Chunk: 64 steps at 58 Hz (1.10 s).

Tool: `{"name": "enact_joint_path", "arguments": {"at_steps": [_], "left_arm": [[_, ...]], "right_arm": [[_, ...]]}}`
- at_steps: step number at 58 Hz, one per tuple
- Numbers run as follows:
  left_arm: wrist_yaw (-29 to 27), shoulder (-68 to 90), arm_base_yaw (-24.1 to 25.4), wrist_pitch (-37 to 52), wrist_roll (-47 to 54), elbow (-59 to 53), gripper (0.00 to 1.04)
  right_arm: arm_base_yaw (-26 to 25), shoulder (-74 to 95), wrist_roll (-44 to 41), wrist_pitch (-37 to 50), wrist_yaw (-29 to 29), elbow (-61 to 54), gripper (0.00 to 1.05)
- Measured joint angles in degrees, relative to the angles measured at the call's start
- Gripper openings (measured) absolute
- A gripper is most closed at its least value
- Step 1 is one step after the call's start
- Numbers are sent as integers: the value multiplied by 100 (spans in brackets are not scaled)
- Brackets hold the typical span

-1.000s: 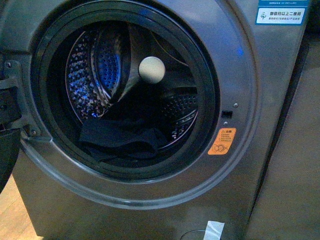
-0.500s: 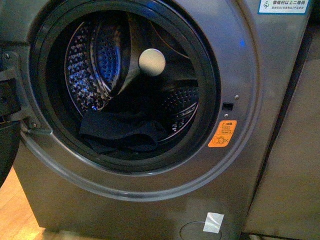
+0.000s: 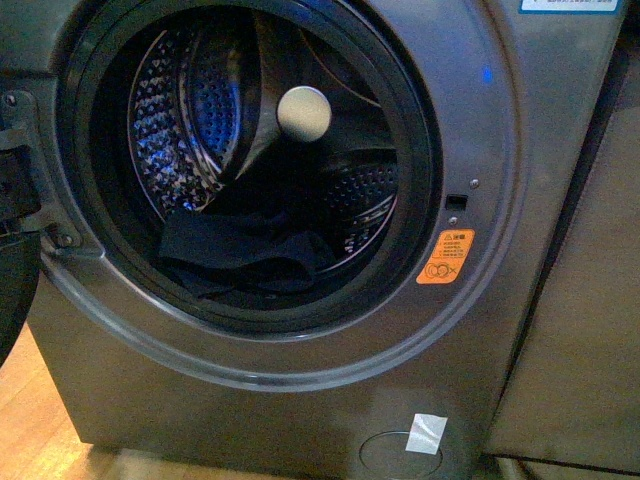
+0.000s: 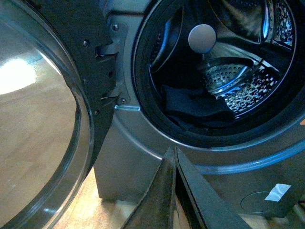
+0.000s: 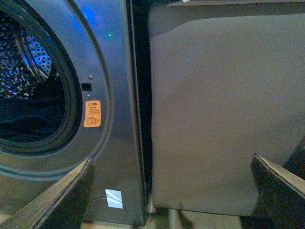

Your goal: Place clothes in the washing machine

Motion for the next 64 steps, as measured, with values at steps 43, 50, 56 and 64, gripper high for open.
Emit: {"name": "enact_joint_path", "arguments": {"at_steps": [43,50,56,64], "left_arm": [[-2,-992,0,-1032,0,0,39],[-2,-992,0,-1032,0,0,63],[-2,-992,0,-1032,2,0,82],[-2,-992,0,-1032,15,0,99]], "right_arm": [[0,0,0,0,0,0,97],[0,0,2,0,0,0,97],[0,0,2,0,0,0,97],[0,0,0,0,0,0,97]]}}
